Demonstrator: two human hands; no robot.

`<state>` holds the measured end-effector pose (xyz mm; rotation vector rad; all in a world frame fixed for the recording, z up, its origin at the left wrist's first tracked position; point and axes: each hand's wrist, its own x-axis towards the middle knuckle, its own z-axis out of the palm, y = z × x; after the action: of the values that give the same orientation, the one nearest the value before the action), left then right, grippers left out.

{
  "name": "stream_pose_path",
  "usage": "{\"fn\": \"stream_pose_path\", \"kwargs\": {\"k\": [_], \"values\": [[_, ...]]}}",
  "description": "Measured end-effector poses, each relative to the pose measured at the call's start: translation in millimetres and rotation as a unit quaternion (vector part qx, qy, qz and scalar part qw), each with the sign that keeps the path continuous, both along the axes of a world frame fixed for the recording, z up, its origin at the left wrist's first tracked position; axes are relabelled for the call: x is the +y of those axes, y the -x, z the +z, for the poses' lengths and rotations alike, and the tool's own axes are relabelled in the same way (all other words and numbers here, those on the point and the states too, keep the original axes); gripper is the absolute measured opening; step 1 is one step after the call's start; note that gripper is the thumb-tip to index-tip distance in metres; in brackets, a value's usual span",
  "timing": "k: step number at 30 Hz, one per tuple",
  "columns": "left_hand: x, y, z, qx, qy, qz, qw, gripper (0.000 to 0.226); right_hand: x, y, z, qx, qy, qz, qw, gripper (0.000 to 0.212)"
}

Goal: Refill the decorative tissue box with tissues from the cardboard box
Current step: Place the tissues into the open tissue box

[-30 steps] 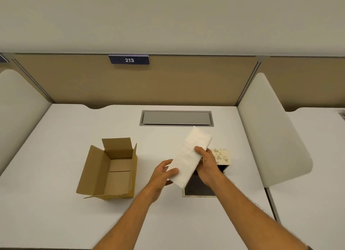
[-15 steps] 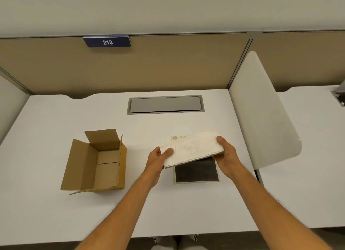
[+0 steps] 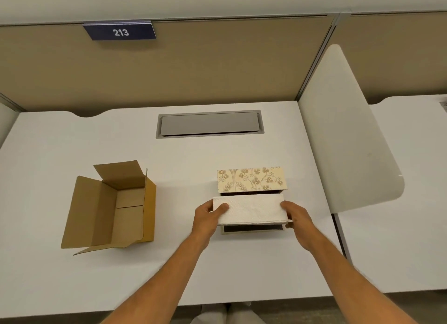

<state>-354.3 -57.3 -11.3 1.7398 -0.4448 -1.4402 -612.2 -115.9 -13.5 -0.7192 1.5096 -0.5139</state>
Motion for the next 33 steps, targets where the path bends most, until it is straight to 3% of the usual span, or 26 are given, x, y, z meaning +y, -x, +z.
{"fn": "stream_pose_path", "kwargs": {"k": [9, 27, 33], "values": [[-8.5, 35.3, -43.6, -0.11, -0.06, -0.046, 0.991, 0.044, -4.9, -3.7, -41.9, 0.049, -0.001, 0.021, 0.999, 0.025], [-23.8, 41.8, -72.4, -0.123, -0.077, -0.057, 0.988, 0.048, -5.4, -13.2, -71.1, 0.196, 0.077, 0.079, 0.974, 0.035], [-22.6, 40.7, -76.3, -0.198, -0.09, -0.084, 0.972, 0.054, -1.0, -14.0, -81.2, 0.237, 0.101, 0.07, 0.964, 0.026]]}}
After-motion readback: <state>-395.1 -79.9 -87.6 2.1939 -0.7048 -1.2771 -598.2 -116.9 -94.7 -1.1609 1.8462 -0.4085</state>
